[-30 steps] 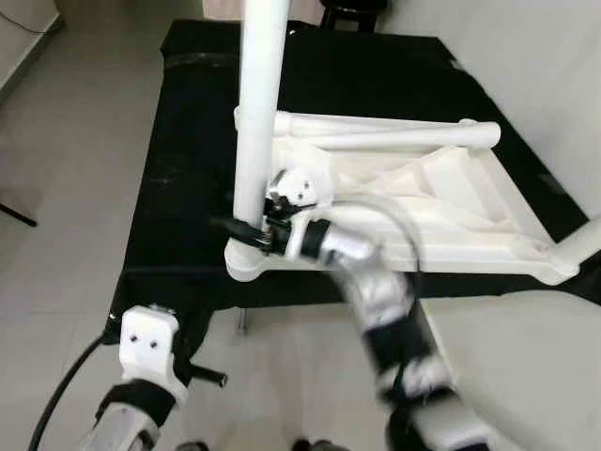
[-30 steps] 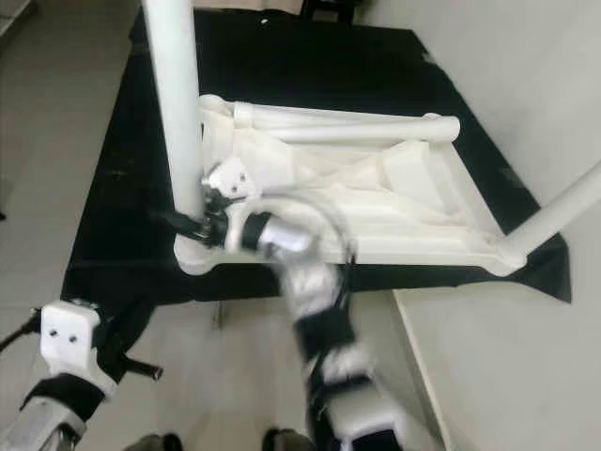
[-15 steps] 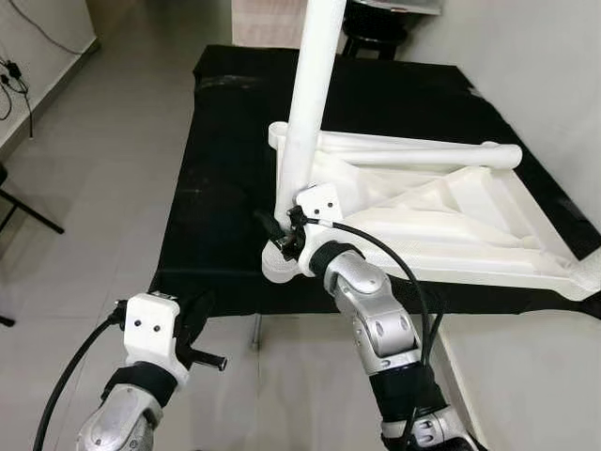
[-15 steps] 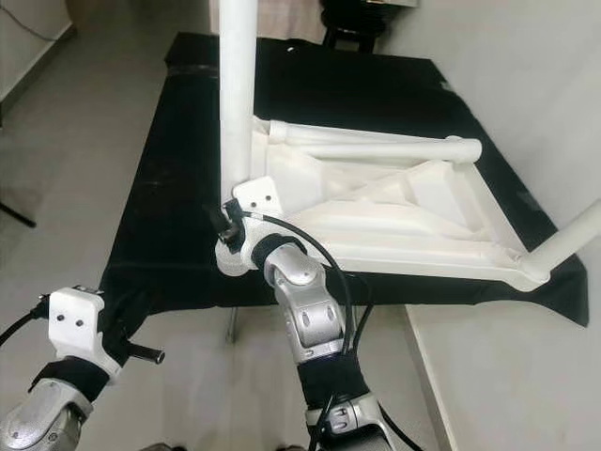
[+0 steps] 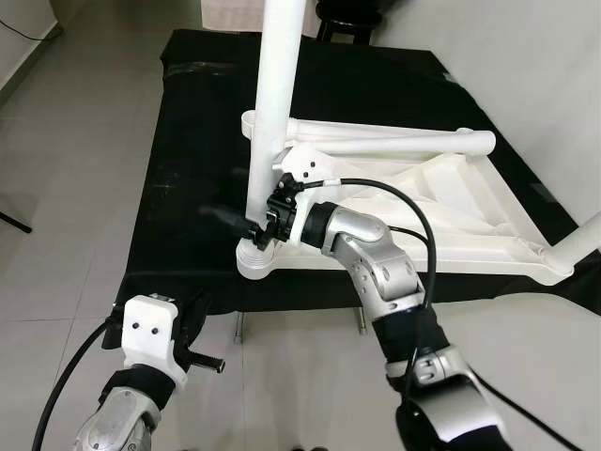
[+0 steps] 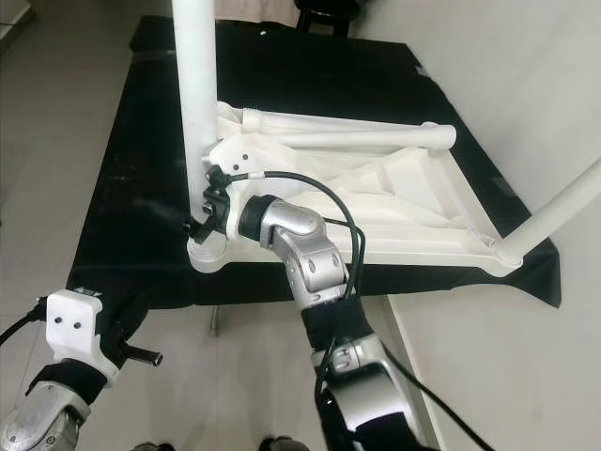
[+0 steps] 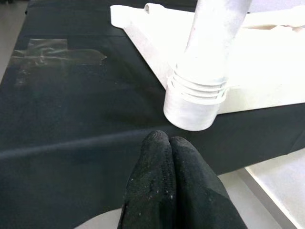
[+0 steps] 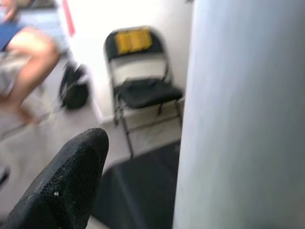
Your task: Building children table
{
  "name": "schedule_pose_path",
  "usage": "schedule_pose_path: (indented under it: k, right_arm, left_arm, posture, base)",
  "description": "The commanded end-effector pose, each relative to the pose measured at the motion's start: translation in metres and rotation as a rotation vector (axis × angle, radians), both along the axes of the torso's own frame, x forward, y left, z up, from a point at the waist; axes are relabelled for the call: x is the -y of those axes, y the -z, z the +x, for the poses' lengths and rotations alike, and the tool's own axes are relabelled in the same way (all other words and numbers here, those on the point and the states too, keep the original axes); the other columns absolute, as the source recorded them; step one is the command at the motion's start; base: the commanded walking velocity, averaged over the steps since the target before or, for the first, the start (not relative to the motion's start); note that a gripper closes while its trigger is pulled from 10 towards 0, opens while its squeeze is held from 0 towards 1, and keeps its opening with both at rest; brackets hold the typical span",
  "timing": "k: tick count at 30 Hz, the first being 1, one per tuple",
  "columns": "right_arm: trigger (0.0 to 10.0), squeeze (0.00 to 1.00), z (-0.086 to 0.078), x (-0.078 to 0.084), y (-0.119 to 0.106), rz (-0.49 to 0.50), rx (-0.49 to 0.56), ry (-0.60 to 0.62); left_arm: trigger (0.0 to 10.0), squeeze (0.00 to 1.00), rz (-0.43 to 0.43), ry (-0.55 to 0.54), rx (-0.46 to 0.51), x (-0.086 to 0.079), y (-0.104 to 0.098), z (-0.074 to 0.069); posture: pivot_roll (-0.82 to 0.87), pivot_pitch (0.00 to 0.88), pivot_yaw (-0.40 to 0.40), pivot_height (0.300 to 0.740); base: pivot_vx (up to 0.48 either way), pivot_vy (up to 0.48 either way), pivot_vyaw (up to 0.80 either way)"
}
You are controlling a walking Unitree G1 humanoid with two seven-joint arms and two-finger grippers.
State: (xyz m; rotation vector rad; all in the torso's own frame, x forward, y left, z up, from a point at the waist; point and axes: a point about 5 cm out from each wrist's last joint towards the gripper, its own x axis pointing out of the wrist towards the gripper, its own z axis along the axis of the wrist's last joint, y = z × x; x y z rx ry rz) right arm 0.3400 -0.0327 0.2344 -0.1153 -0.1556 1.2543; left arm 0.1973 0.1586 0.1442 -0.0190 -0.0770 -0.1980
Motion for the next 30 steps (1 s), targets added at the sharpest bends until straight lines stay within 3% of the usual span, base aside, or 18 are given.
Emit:
schedule_pose_path:
  k: [1,6,12,13,14,15,16,26,30]
  right_arm:
    - [10.0,0.0,-0.004,-0.006,0.002,-0.041,0.018,-0.1]
    - [10.0,0.0,-0.001,-0.017,-0.015,-0.139,0.111,-0.286]
    - [10.0,0.0,0.007,-0.017,-0.015,-0.164,0.106,-0.338]
    - [8.0,0.0,0.008,-0.016,-0.014,-0.176,0.106,-0.347]
    - [8.0,0.0,0.008,-0.016,-0.014,-0.176,0.106,-0.347]
    - [4.5,0.0,0.009,-0.016,-0.013,-0.186,0.107,-0.354]
    - [0.0,0.0,0.01,-0.015,-0.012,-0.187,0.103,-0.367]
    - [0.0,0.0,0.015,-0.008,-0.013,-0.194,0.093,-0.398]
    - [0.0,0.0,0.021,0.006,-0.015,-0.187,0.11,-0.327]
  left_arm:
    - [10.0,0.0,-0.007,0.009,-0.007,0.003,0.0,-0.004]
    - [10.0,0.0,-0.009,0.01,-0.022,0.005,-0.001,-0.013]
    - [10.0,0.0,-0.012,0.014,-0.029,0.007,-0.003,-0.018]
    - [10.0,0.0,-0.012,0.015,-0.031,0.007,-0.003,-0.019]
    - [10.0,0.0,-0.012,0.015,-0.031,0.007,-0.003,-0.019]
    - [10.0,0.0,-0.013,0.016,-0.033,0.008,-0.003,-0.02]
    - [10.0,0.0,-0.014,0.017,-0.036,0.008,-0.003,-0.021]
    - [10.0,0.0,-0.019,0.023,-0.052,0.009,-0.003,-0.025]
    - [10.0,0.0,-0.02,0.025,-0.055,0.009,-0.002,-0.023]
  posture:
    - [-0.07,0.188,-0.148,0.74]
    - [-0.04,0.223,-0.15,0.74]
    - [-0.03,0.244,-0.151,0.74]
    - [-0.03,0.245,-0.151,0.74]
    - [-0.03,0.245,-0.151,0.74]
    - [-0.03,0.247,-0.151,0.74]
    - [-0.03,0.253,-0.149,0.74]
    - [-0.03,0.255,-0.141,0.74]
    - [-0.05,0.241,-0.138,0.74]
  base:
    - [0.0,0.0,0.0]
    - [0.0,0.0,0.0]
    - [0.0,0.0,0.0]
    - [0.0,0.0,0.0]
    - [0.0,0.0,0.0]
    - [0.0,0.0,0.0]
    - [0.0,0.0,0.0]
    - [0.0,0.0,0.0]
    - [0.0,0.0,0.0]
